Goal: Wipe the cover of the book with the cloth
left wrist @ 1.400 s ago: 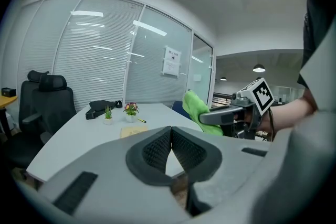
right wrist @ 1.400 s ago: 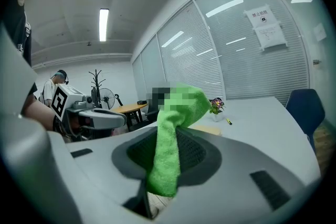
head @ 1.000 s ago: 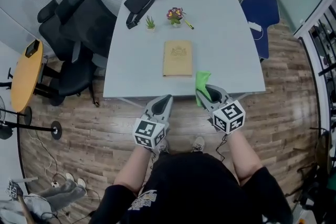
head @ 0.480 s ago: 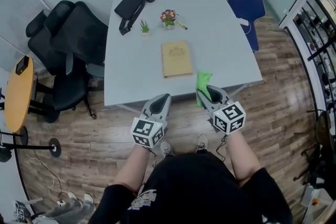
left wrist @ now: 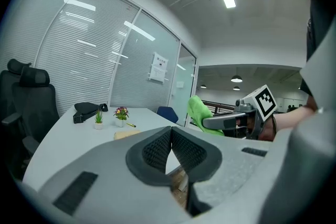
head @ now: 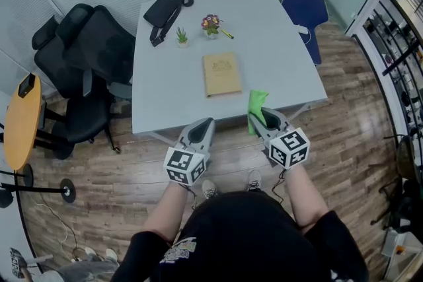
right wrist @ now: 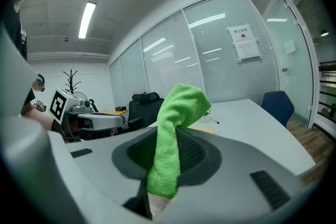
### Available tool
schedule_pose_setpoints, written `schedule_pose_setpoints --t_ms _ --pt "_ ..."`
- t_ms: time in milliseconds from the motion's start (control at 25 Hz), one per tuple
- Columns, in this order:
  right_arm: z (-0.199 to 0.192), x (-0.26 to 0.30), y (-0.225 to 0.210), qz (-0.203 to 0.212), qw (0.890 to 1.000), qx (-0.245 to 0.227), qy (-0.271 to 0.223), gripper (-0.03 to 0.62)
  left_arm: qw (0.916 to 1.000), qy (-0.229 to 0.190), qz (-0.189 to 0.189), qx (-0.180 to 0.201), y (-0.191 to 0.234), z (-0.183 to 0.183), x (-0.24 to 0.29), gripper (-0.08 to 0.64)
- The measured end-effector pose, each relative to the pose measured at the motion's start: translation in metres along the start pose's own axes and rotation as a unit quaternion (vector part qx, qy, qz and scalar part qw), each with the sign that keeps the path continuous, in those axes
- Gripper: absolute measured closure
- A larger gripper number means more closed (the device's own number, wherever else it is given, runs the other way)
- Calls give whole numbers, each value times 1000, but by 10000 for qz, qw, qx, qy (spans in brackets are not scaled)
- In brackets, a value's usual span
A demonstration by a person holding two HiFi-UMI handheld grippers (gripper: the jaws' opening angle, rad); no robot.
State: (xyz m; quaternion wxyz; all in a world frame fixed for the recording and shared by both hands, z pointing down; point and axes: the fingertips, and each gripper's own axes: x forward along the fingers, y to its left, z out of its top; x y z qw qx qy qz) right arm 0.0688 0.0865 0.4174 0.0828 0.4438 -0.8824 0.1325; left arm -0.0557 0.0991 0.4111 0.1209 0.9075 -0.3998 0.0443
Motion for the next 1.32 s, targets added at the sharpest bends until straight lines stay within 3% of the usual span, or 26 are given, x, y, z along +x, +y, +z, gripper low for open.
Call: schedule_pose_setpoints --t_ms 1320 --pt "5 -19 6 156 9998 -28 -121 497 9998 -120 150 60 -20 10 -12 554"
